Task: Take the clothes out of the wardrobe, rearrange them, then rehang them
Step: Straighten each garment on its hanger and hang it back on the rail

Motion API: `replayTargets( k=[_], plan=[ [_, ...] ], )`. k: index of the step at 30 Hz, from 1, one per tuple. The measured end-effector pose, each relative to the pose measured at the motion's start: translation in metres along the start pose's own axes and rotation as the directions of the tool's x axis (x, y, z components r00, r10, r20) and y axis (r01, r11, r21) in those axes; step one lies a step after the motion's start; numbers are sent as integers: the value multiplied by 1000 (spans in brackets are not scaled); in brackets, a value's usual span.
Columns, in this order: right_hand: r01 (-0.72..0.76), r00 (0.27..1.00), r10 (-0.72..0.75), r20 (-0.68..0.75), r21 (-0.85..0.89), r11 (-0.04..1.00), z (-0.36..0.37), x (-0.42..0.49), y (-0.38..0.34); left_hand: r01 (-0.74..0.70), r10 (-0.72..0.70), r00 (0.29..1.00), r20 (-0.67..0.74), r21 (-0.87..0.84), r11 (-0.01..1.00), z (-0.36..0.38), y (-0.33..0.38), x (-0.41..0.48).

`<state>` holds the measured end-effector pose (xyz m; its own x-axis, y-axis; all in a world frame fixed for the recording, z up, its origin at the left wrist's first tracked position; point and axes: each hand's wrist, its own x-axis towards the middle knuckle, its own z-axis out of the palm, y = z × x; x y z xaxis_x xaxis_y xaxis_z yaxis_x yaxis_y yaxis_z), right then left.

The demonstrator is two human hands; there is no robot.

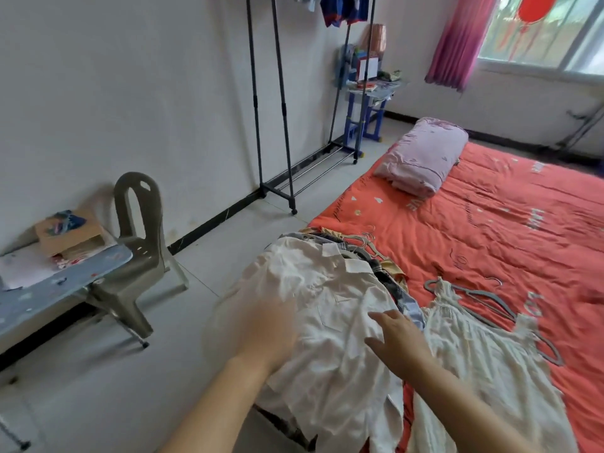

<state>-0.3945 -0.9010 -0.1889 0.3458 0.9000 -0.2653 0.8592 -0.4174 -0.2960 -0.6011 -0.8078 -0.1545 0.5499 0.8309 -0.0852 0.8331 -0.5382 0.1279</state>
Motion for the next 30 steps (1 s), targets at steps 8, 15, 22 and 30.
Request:
replayTargets(
  k=[8, 15, 22, 30],
  plan=[
    [-210, 977, 211, -28, 37, 977, 8, 54, 3, -179, 177, 980, 90, 8, 984, 5, -33, 108],
    [-258, 964, 262, -34, 104, 961, 16, 168, 30, -253, 243, 952, 189, 29, 967, 33, -26, 215],
    [-295, 955, 297, 12, 168, 941, 52, 323, 67, -239, 222, 923, 314, 18, 971, 92, -21, 319],
    [-375, 924, 381, -4, 172, 911, 106, 428, 99, -230, 234, 902, 363, -55, 972, 167, -3, 382]
  ],
)
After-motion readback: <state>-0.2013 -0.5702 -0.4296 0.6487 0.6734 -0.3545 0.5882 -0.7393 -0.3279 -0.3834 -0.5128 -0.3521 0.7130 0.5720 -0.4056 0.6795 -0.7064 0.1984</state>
